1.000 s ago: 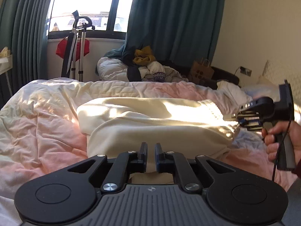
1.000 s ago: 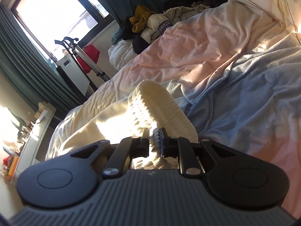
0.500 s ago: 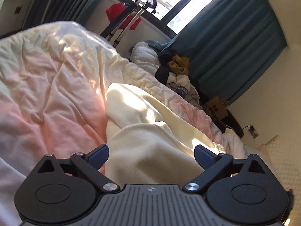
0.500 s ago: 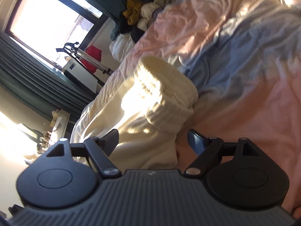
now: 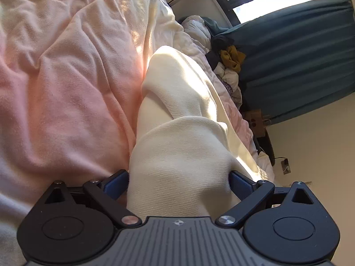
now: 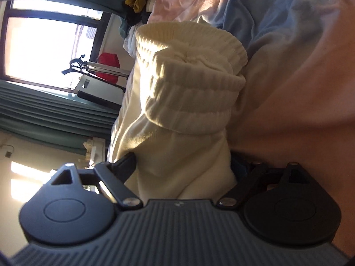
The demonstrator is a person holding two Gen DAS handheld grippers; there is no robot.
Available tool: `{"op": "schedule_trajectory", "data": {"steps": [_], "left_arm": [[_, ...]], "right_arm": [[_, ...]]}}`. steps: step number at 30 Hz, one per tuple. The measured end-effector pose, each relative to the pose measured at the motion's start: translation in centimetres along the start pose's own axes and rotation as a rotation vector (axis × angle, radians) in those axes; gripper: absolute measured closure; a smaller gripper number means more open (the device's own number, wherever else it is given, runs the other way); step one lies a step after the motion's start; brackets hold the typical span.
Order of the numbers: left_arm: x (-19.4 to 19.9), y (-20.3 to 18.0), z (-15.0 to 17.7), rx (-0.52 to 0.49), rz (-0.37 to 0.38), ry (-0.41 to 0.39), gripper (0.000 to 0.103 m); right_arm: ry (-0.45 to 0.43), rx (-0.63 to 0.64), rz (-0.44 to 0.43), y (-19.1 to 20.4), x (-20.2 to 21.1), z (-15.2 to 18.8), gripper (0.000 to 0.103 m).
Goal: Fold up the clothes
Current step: 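Grasp the folded garment with both grippers and lift it off the bed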
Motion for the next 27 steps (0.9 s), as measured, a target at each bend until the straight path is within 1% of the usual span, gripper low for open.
{"op": "schedule_trajectory", "data": {"steps": [1, 4, 7, 11, 14, 15, 18, 19, 20, 21, 23, 25, 27], "left_arm": [[0.0, 0.1, 0.0, 0.007, 0.001, 0.0, 0.006], [-0.1, 0.1, 0.1, 0.011, -0.001, 0.0, 0.01], [-0.2, 0.2, 0.1, 0.021, 0.001, 0.0, 0.011], [-0.5, 0.0, 0.1, 0.022, 0.006, 0.006, 0.014], [-0.8, 0.0, 0.0, 0.025, 0.014, 0.011, 0.017], [-0.9, 0.0, 0.0, 0.025, 0.016, 0.01, 0.017], [-0.9, 0.2, -0.1, 0.046, 0.016, 0.01, 0.024], [-0.9, 0.3, -0.2, 0.054, 0.015, 0.009, 0.027], [-0.9, 0.4, -0.2, 0.063, 0.017, 0.007, 0.031], [-0.9, 0.5, -0.3, 0.072, 0.019, 0.004, 0.033], [-0.7, 0.5, -0.4, 0.082, 0.017, -0.006, 0.043], [-0.4, 0.4, -0.3, 0.086, 0.012, -0.019, 0.05], [0.0, 0.2, -0.2, 0.094, 0.007, -0.03, 0.054]], "right_arm": [[-0.015, -0.001, -0.021, 0.3, 0.1, -0.1, 0.012], [-0.077, 0.051, -0.073, 1.9, 0.9, -0.2, 0.012], [-0.093, 0.081, -0.097, 2.7, 0.8, -0.2, 0.012], [-0.094, -0.045, -0.129, 1.0, -0.2, -1.0, 0.01], [-0.09, -0.114, -0.119, -0.2, -1.3, -1.6, 0.01], [-0.09, -0.127, -0.115, -0.5, -1.6, -1.7, 0.01], [-0.098, -0.126, -0.1, -0.8, -2.0, -1.6, 0.01], [-0.1, -0.125, -0.093, -0.8, -1.9, -1.6, 0.016], [-0.103, -0.132, -0.089, -0.9, -1.9, -1.5, 0.025], [-0.106, -0.15, -0.089, -1.1, -1.7, -1.5, 0.031], [-0.112, -0.183, -0.092, -1.6, -1.3, -1.4, 0.058], [-0.118, -0.186, -0.108, -1.4, -1.0, -1.2, 0.064], [-0.128, -0.183, -0.133, -1.1, -0.5, -1.0, 0.067]]}}
Point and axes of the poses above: each gripper's, at about its wrist camera, not at the fingertips, and x roughly against the way its jaws point, y to its left, z to its underside, the point moved 4 cm from there along -x, roughly the way its jaws point, and after that the axes turned 7 degrees about x, right-handed, at the moved point
